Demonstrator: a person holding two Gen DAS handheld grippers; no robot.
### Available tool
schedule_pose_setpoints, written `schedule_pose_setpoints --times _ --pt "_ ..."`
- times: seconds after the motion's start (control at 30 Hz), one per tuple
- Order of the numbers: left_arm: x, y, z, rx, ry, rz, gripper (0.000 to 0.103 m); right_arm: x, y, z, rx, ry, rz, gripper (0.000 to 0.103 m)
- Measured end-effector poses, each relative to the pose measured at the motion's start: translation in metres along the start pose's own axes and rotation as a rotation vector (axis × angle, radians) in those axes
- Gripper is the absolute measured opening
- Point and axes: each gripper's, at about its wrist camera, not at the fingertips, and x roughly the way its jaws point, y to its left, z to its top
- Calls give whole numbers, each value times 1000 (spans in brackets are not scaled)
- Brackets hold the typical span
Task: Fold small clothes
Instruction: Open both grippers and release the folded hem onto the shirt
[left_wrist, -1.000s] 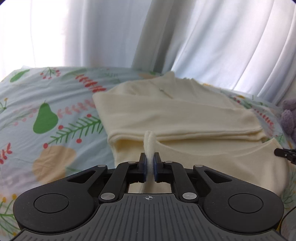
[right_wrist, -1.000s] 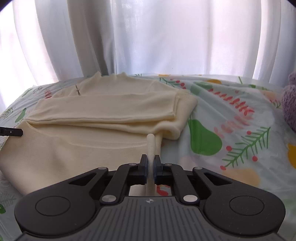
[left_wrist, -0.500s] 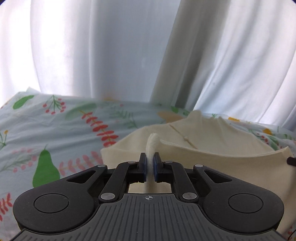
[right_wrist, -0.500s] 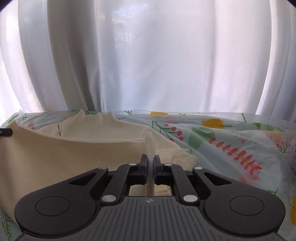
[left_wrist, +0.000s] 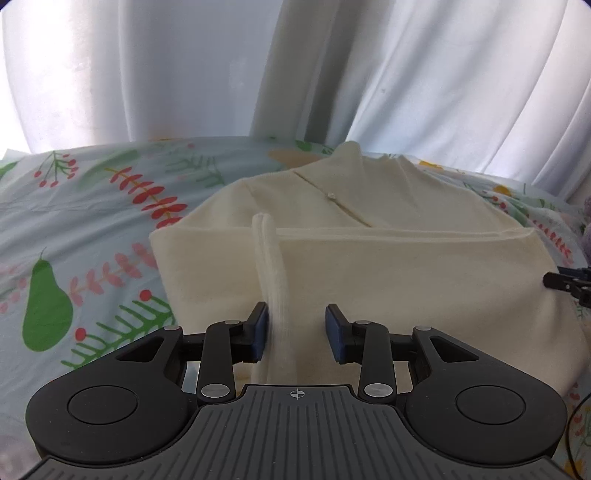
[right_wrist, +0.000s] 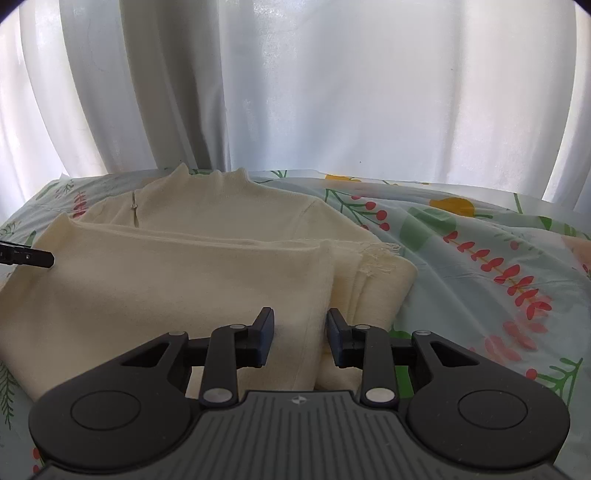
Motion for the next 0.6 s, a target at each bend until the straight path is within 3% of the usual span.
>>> schedule_pose_setpoints --times 0.07,0.1,0.2,0.4,0.5,0.6 --pt "2 -4 1 29 9 24 28 1 4 1 -36 7 -20 18" --pt "0 -6 2 44 5 36 11 0 5 2 -51 10 -28 12" --pt "-12 -11 9 79 -27 89 9 -1 10 3 -84 14 -56 6" --pt "-54 -18 52 115 -208 89 9 -24 19 30 -134 -87 -93 5" --pt "-47 -25 77 155 -276 175 9 -19 22 54 -148 -139 -157 5" --pt "-23 -31 97 177 -288 254 10 -5 20 77 -121 -164 -206 5"
